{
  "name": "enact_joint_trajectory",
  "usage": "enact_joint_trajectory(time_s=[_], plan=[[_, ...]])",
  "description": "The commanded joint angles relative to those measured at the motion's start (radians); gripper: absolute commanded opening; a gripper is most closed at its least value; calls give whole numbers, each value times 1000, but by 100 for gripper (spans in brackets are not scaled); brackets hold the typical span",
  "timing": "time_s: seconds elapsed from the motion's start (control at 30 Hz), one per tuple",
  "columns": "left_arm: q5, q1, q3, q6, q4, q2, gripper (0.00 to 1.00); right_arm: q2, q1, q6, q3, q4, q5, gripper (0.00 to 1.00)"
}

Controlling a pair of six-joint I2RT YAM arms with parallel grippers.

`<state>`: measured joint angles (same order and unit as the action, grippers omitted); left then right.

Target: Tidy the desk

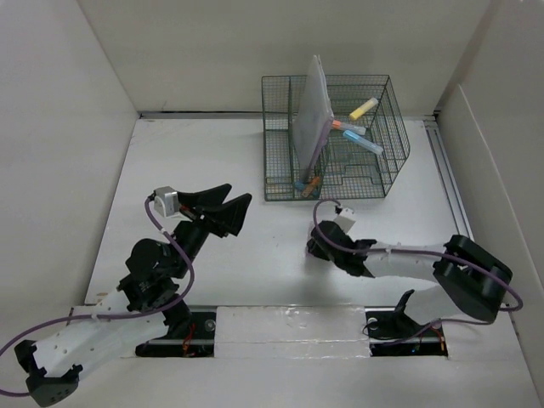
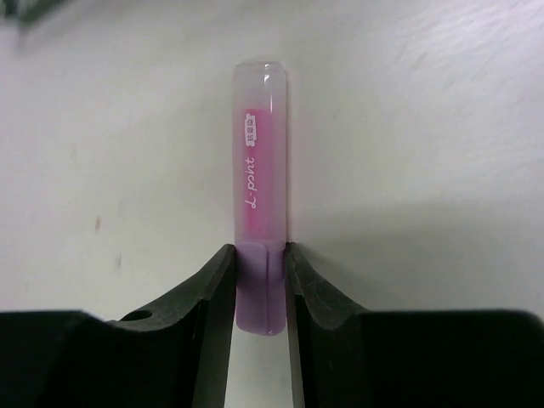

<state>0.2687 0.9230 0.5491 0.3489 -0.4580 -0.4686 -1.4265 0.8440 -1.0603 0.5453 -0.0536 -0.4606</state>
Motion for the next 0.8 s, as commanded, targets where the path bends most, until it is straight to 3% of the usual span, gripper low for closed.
enact_joint_trajectory(time_s=[0.0,0.27,0.3,0.37,0.43,0.57,0.7,0.77], plan=[[39,4,14,-18,-24,-25,71,79,163,-44,-21,51,-24,10],[348,4,28,27,62,-54,73,323,348,199,218,133,-139,11],[418,4,19,22,67,-56,75,371,348,330,266,117,-165,11],[437,4,8,22,68,-57,76,391,348,373,319,109,-183,12],[460,4,-1,10,62,-70,77,437,348,543,382,84,-251,13],[472,4,-9,7,68,-123,80,425,215,767,539,31,-244,14],[472,4,-21,2,53,-188,84,318,-120,864,697,38,-66,14],[471,4,-15,2,54,-225,84,223,-224,875,780,29,14,14]])
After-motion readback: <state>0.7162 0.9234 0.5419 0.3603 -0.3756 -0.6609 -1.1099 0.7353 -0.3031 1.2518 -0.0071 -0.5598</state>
